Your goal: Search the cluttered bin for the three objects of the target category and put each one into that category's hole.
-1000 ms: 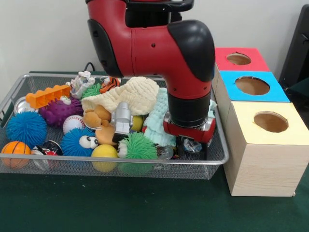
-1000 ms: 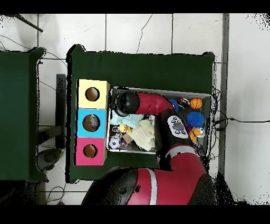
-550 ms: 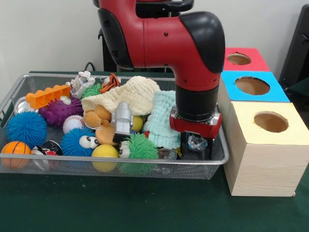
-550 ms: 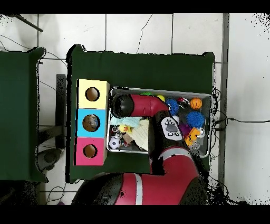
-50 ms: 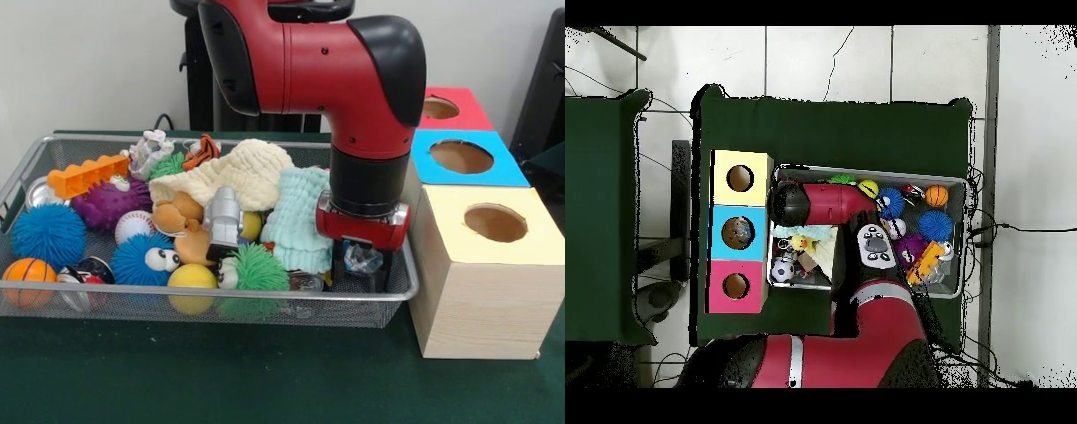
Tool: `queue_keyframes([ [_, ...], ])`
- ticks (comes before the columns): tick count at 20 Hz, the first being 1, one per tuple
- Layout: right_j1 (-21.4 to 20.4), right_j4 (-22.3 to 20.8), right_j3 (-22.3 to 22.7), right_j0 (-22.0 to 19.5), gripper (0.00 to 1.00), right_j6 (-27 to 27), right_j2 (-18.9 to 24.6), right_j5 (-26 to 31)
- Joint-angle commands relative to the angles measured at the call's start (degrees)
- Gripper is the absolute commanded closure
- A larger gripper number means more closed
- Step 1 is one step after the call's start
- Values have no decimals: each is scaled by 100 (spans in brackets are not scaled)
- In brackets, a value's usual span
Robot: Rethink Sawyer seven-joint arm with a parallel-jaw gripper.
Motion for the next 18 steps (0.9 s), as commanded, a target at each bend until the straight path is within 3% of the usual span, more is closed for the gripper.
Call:
queue_keyframes([
  [1, 366, 185, 536, 122, 0, 765, 188, 22],
  [7, 405, 184, 545, 133, 0, 765, 133, -28],
  [11, 316, 377, 637, 283, 0, 1052, 17, 116],
  [18, 362, 774, 589, 989, 0, 1788, -768, 200],
])
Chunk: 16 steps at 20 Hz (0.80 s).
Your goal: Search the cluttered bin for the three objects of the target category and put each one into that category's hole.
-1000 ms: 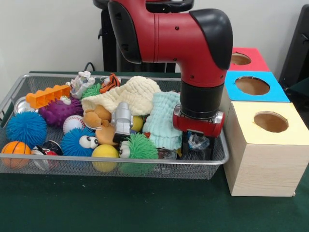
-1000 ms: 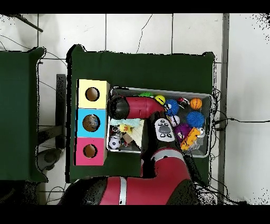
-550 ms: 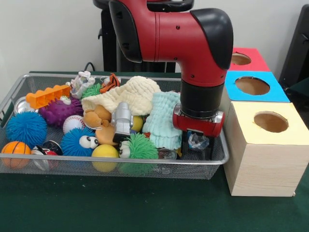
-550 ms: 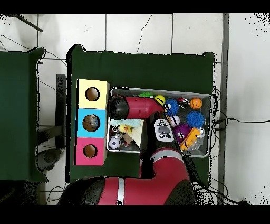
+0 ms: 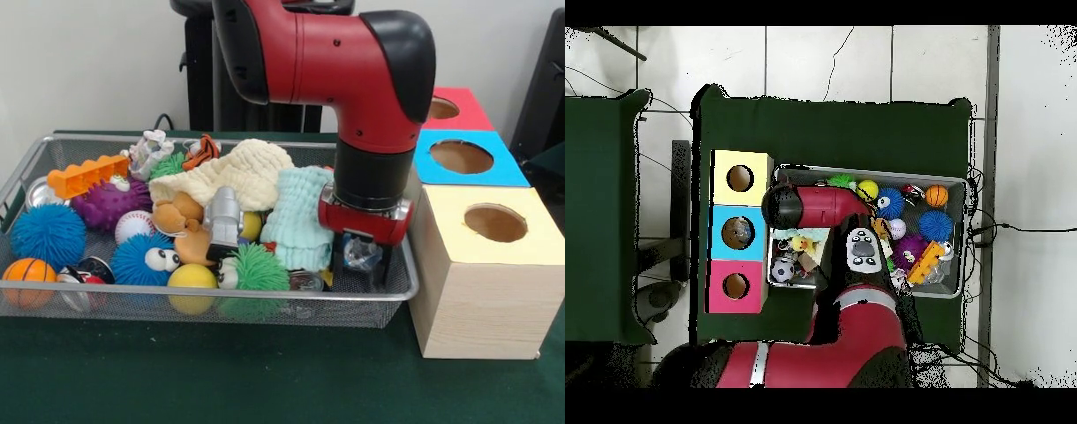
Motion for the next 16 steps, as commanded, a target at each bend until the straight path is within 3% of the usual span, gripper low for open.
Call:
queue_keyframes([
  [1, 387, 458, 565, 622, 0, 1734, -331, 174],
  [16, 773, 1166, 352, 1089, 0, 1585, -863, -14],
])
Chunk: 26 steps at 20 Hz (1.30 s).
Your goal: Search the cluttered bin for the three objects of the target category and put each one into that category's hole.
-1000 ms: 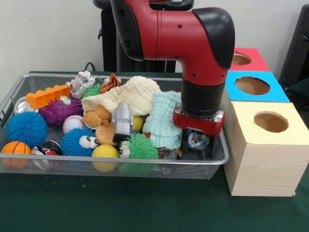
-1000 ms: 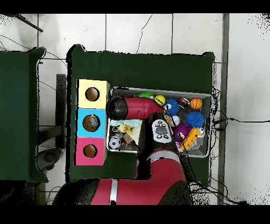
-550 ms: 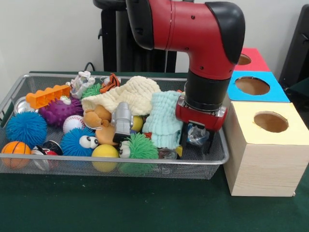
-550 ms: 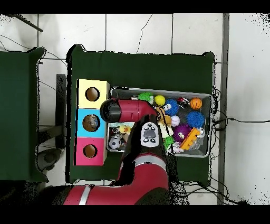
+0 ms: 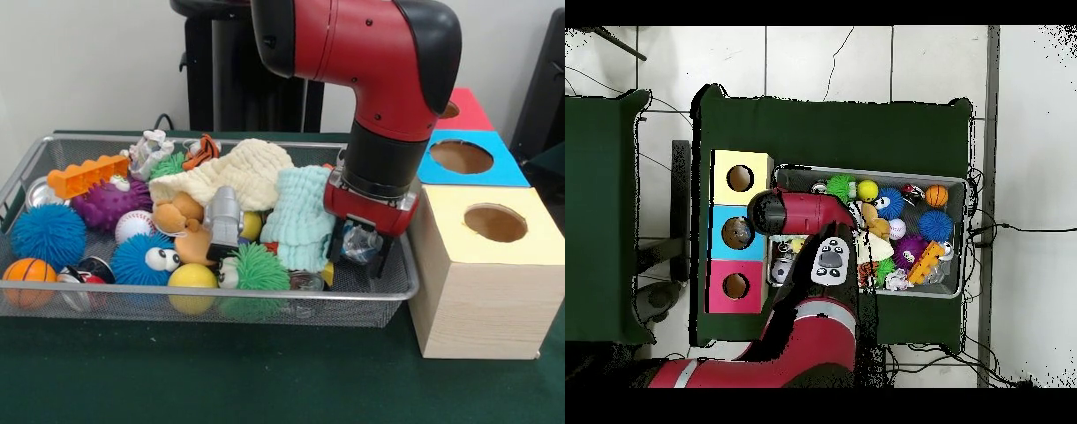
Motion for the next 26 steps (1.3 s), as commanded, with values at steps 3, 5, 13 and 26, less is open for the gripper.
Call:
queue_keyframes([
  [3, 649, 504, 400, 298, 0, 1439, 109, 56],
  [5, 670, 584, 441, 356, 0, 1412, 73, 26],
  [13, 835, 854, 422, 471, 0, 1298, 30, -9],
  [26, 970, 1485, 284, 807, 0, 1517, -299, 698],
])
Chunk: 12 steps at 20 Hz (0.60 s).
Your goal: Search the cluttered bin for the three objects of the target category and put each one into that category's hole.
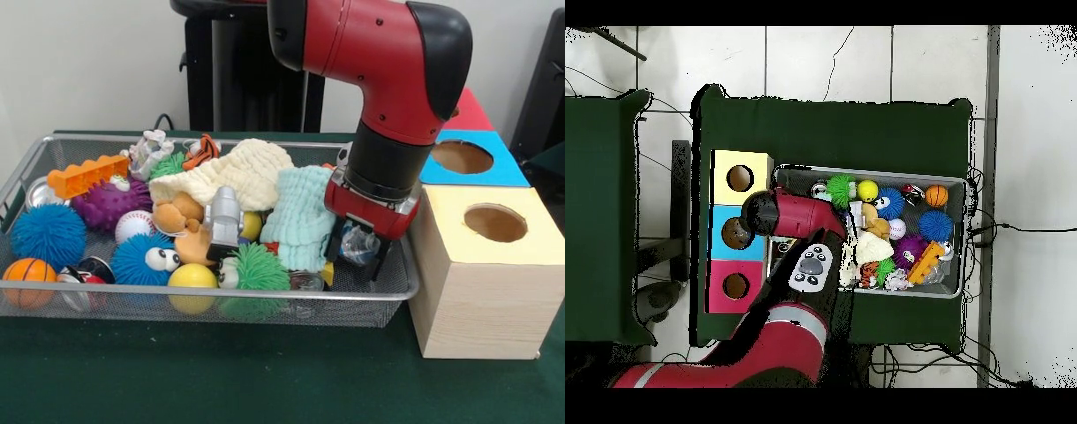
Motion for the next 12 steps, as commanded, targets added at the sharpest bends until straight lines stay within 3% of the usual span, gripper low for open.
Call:
queue_keyframes([
  [1, 644, 490, 311, 288, 0, 1524, 435, 809],
  [12, 834, 1110, 89, 529, 0, 1710, 377, 1208],
])
